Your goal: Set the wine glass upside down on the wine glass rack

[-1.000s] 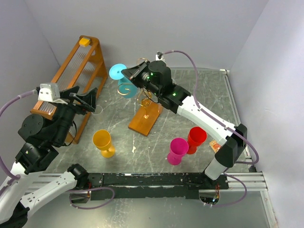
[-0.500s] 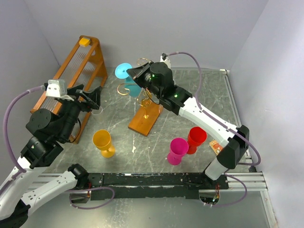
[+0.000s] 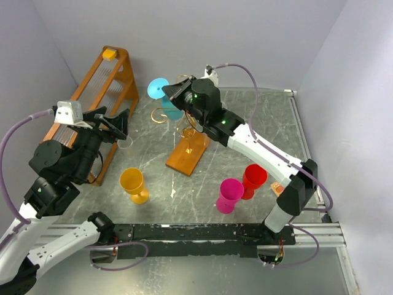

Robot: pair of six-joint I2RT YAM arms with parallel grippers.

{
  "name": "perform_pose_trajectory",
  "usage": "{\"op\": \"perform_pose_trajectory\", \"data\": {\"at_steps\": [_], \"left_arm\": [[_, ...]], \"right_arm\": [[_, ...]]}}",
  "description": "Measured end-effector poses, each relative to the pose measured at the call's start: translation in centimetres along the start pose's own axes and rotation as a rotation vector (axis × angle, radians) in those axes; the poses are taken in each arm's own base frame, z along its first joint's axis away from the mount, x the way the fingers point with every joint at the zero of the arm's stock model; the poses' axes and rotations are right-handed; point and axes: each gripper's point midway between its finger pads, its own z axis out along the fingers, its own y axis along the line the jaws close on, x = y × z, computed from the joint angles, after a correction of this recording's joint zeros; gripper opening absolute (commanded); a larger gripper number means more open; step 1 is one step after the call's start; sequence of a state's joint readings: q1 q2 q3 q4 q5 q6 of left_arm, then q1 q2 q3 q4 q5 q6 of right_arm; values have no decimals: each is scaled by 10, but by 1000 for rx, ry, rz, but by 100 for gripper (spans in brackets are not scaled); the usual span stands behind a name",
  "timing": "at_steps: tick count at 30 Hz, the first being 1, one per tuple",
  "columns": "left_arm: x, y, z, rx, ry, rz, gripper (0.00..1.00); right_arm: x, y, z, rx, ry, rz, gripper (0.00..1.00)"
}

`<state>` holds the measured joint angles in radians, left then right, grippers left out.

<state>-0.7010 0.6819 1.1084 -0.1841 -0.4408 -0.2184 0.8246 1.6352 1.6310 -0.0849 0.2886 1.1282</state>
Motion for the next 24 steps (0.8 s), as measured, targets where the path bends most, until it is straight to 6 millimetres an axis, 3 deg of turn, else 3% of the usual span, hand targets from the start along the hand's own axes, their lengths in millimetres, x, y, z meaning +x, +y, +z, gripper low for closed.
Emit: {"op": "perform_pose_trajectory", "data": {"at_steps": [15,24], "left_arm": [[0,-1,0,1,1,-13,85],[-2,-1,-2,2,-4,-27,85]], "right_arm": [[7,-5,29,-19,32,-50,3],[20,-3,29,-39,97,-69,4]]}}
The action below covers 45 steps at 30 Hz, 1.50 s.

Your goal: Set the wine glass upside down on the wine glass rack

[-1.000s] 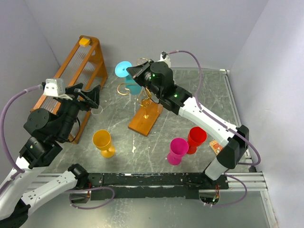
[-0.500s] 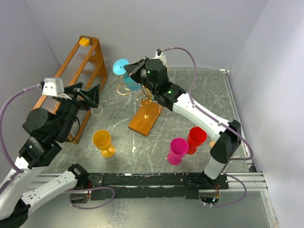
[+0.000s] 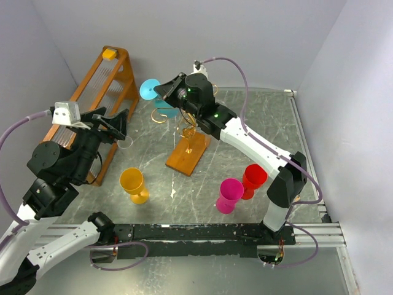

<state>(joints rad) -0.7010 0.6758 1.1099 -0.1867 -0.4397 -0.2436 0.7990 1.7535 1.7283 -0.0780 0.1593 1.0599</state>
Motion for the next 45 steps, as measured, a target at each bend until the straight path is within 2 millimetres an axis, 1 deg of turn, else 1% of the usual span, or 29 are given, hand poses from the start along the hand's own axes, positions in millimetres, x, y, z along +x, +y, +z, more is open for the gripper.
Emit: {"op": "perform_pose_trajectory", "data": {"at_steps": [4,7,11,17,23,26,29,33,37,45], "left_arm": [[-3,1,-2,1,-7,-5,85],[-4,1,-4,2,-12,-9,85],[-3,2,-6,0,-9,-12,85],[6,7,-10,-11,5,-13,85],[19,12,-10,-28,26,-13,85],[24,13,-10,-31,36,-10,86],[24,13,-10,-33,37,-9,86],[25,13,-9,-34,40,-8,86],[26,13,-8,-35,43,-6,86],[31,15,-6,-54,57,-3,86]], "right_arm": [[0,7,-2,-17,16,-6,4],[1,9,-3,-23,26,-9,7],[6,3,-4,0,48,-21,11],[11,-7,-6,42,75,-52,16],[12,-11,-8,66,92,-83,35],[9,-6,-9,64,92,-96,40],[8,-5,-10,63,93,-107,44],[9,-6,-11,68,97,-113,47],[7,-5,-15,70,98,-116,50],[5,-4,-37,64,104,-114,50]]}}
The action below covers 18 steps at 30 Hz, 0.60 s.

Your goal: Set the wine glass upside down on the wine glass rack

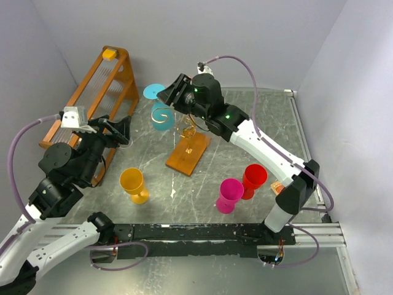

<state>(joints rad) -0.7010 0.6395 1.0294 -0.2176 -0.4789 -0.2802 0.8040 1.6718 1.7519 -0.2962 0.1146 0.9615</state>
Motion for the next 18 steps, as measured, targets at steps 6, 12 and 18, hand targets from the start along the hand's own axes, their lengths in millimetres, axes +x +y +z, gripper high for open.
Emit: {"op": "perform_pose_trajectory", "data": {"at_steps": [6,12,18], "left_arm": [[10,2,3,-16,37,5,88],[12,4,-3,-17,52,1,90],[23,1,-10,16,100,-1,91]], "right_arm": [[4,-1,-22,-13,15,-8,50],[-1,-3,-75,-48,6,-67,50],[-4,-24,-142,-16,4,-159,50]]}}
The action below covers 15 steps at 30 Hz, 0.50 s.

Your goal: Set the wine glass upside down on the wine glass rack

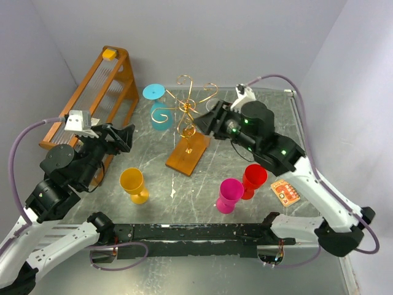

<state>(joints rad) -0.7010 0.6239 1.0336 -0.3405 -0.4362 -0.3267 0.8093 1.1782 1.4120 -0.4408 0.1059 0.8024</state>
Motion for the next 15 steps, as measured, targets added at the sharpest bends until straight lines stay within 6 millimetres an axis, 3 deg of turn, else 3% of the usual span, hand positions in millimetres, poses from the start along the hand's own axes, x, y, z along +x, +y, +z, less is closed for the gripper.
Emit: {"op": "perform_pose_trajectory", "data": {"at_steps": [3,11,15], "left_arm": [[6,-5,-3,31,29,-22,90],[26,-14,-15,100,100,-72,91],[28,-15,-18,109,113,-89,90]], "right_arm": [[6,-29,-27,115,12,-38,51],[37,-139,-83,599,75,-116,50],[48,-176,-105,781,81,-125,49]]}}
